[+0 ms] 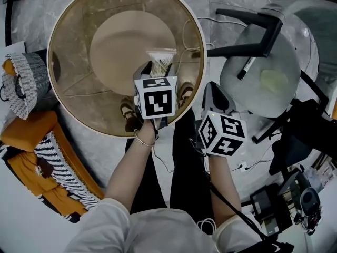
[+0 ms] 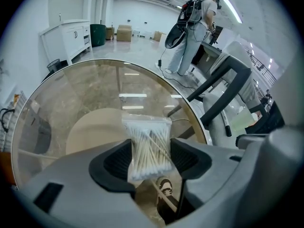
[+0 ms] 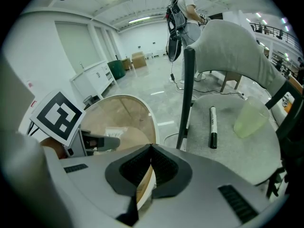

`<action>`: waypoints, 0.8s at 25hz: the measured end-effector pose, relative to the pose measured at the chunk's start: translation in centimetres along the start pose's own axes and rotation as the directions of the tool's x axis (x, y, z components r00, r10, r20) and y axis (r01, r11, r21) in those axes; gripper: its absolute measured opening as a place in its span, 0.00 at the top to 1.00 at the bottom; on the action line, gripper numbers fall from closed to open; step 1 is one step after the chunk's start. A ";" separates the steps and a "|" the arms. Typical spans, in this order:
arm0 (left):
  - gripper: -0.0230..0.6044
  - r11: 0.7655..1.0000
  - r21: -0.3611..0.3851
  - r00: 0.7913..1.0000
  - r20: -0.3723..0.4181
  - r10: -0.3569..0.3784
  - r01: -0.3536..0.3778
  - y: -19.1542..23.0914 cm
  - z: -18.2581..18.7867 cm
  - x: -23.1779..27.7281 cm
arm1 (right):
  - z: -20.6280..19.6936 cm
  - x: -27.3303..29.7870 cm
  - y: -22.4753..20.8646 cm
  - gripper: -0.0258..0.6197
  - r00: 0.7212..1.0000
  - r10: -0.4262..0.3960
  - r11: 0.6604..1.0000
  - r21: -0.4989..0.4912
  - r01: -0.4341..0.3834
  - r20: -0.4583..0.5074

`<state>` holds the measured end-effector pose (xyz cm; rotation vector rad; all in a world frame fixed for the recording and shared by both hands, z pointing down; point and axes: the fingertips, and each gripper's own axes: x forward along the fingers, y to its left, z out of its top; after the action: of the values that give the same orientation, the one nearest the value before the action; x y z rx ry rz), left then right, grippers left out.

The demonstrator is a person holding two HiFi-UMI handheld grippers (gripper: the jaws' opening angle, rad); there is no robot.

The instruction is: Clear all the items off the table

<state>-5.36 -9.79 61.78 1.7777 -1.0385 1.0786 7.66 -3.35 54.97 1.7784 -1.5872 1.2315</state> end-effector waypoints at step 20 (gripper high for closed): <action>0.67 0.997 0.033 0.997 0.044 -0.070 0.069 -1.4 -0.1 -3.2 | -0.2 -1.3 0.4 0.92 0.999 -0.006 1.000 0.016 0.005 0.041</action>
<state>-5.11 -8.49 58.58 1.8573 -0.9843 1.0218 7.30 -2.62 53.92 1.8278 -1.5987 1.2151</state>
